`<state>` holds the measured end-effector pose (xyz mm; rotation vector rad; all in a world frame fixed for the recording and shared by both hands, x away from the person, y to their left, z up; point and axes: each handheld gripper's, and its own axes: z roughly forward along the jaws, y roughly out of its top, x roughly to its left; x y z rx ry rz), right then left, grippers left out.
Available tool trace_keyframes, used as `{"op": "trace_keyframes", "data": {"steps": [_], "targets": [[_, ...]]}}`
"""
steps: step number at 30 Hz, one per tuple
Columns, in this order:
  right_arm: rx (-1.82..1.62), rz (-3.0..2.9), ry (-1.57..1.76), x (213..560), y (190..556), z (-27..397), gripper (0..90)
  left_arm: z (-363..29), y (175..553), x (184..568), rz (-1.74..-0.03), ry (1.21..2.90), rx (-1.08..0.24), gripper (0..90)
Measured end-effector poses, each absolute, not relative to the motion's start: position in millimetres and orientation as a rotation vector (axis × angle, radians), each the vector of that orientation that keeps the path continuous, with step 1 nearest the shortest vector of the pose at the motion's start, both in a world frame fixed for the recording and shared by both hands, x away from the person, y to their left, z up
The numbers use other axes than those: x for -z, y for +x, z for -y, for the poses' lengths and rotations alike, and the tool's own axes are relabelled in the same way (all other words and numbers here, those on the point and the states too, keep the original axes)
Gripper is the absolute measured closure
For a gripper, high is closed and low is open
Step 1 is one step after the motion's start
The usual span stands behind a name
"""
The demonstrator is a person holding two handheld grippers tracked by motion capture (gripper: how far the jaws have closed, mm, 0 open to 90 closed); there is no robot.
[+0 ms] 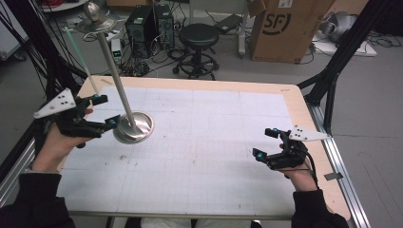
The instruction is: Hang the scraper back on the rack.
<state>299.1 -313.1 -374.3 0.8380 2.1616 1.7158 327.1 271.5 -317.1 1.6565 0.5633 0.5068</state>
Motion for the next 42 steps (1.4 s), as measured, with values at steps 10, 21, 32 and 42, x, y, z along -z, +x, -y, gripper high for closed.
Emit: {"op": "trace_keyframes", "data": {"steps": [10,21,32,42], "targets": [[-1.706,-2.152,0.845,374.3,296.6,314.6,0.9,-231.3,328.5,342.8,-0.556,1.674,-0.45,11.2],[-1.709,-2.125,0.806,375.3,295.5,312.4,0.9,-206.5,320.9,364.8,-0.567,1.705,-0.443,11.2],[-1.729,-2.066,0.841,386.1,295.1,323.5,0.9,-202.8,315.1,378.5,-0.573,1.672,-0.389,11.2],[-1.725,-2.075,0.854,391.7,294.3,322.7,0.9,-206.6,315.4,385.8,-0.59,1.661,-0.382,11.2]]}}
